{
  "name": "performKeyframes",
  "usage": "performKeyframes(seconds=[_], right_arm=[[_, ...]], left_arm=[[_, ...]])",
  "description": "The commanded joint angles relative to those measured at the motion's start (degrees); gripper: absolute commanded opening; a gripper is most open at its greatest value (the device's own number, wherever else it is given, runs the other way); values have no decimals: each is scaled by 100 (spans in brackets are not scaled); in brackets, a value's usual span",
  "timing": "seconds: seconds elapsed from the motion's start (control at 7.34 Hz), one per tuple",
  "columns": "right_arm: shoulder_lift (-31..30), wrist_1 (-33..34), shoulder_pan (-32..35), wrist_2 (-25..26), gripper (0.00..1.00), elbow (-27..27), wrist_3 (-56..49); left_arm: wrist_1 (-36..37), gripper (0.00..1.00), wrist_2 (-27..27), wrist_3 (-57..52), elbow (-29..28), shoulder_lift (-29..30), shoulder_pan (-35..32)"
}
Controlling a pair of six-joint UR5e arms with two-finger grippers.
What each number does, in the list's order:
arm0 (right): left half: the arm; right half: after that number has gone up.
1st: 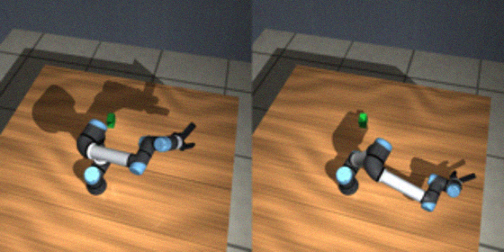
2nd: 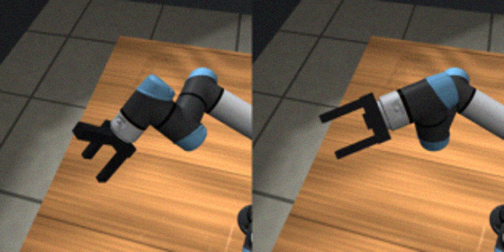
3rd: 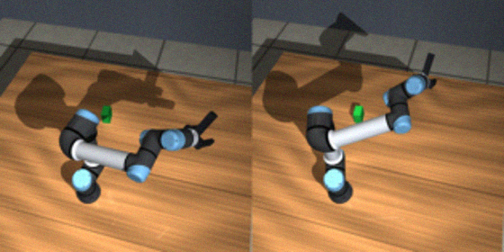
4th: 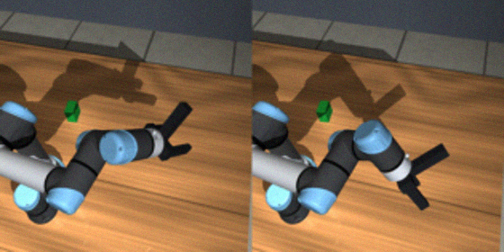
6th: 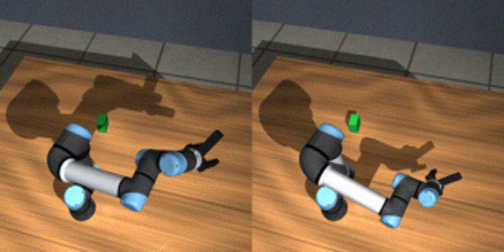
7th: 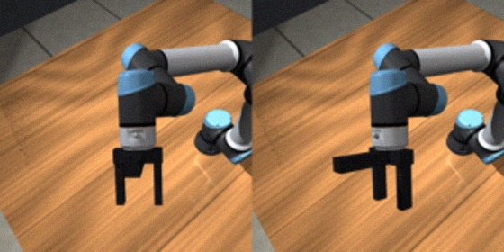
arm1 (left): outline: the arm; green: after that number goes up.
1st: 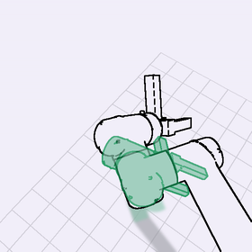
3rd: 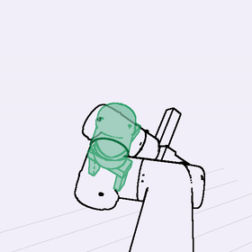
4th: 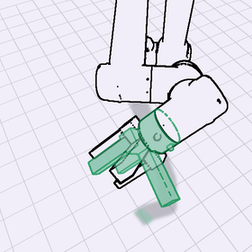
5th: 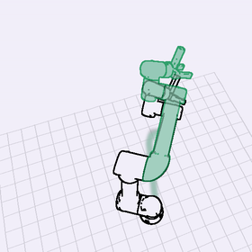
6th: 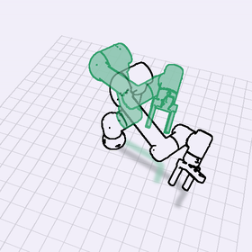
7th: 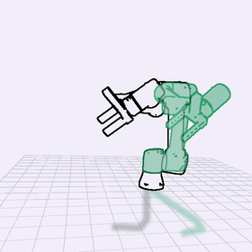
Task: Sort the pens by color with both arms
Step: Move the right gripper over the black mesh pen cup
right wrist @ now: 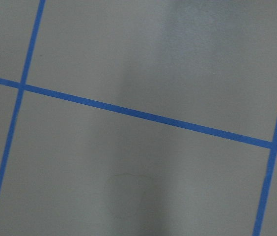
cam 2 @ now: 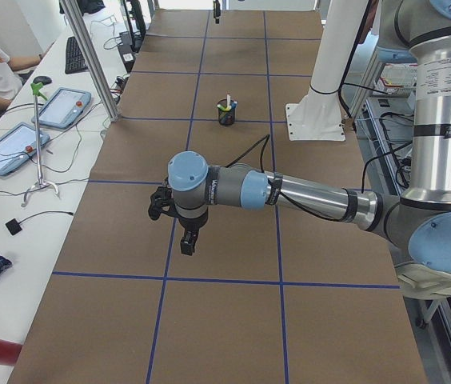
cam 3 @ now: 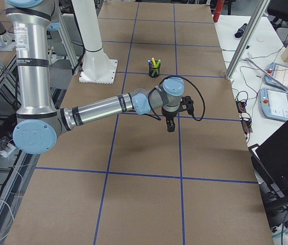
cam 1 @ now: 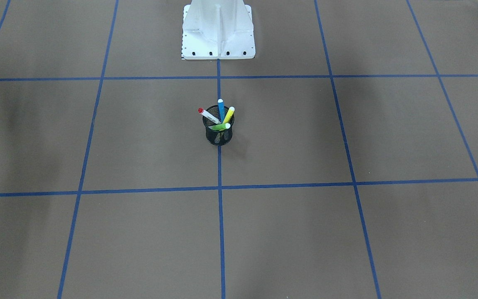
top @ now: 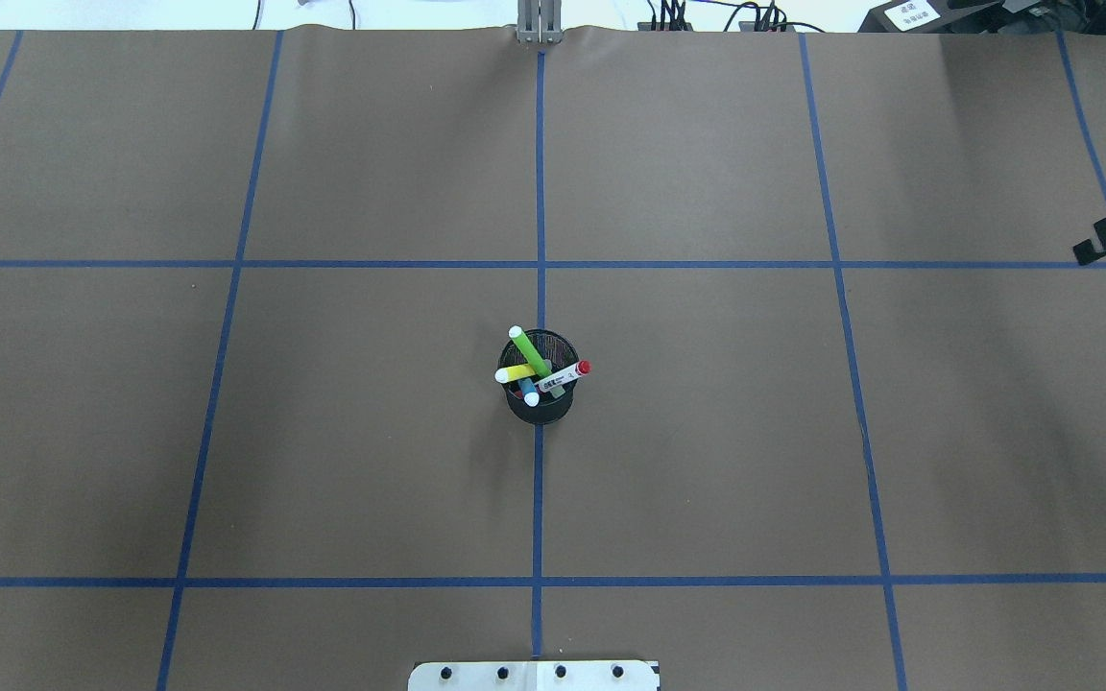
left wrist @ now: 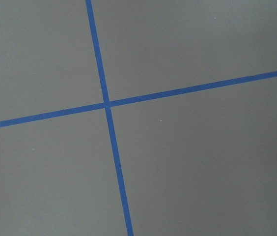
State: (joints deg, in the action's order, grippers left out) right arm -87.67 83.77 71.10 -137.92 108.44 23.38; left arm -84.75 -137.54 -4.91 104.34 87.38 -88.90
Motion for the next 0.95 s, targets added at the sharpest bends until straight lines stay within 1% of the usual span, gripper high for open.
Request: performKeyframes(seconds=[0.0, 0.14, 0.27, 0.41, 0.54, 0.68, 0.82], right_arm=[[686, -221, -1277, 805, 99, 649, 1970], [1211, -204, -1884, 1419, 99, 774, 2813], [1748, -203, -2577, 2156, 99, 784, 3770], [2049, -186, -3219, 2947, 99, 784, 4223], [2374, 110, -3678, 3529, 98, 784, 4289], [2829, 635, -3944, 3718, 96, 775, 4289], [3104, 832, -4399, 4259, 96, 758, 4298]], left_arm=[[-7, 100, 0, 60, -36, 7, 21], [2, 100, -9, 69, -37, 7, 30], [-7, 100, -18, 104, -37, 16, 30], [-16, 100, -18, 383, -37, 33, 39], [-7, 100, 34, 394, -37, 51, 56], [-7, 100, 35, 377, -19, 42, 65], [-16, 100, 26, 377, 7, 42, 65]])
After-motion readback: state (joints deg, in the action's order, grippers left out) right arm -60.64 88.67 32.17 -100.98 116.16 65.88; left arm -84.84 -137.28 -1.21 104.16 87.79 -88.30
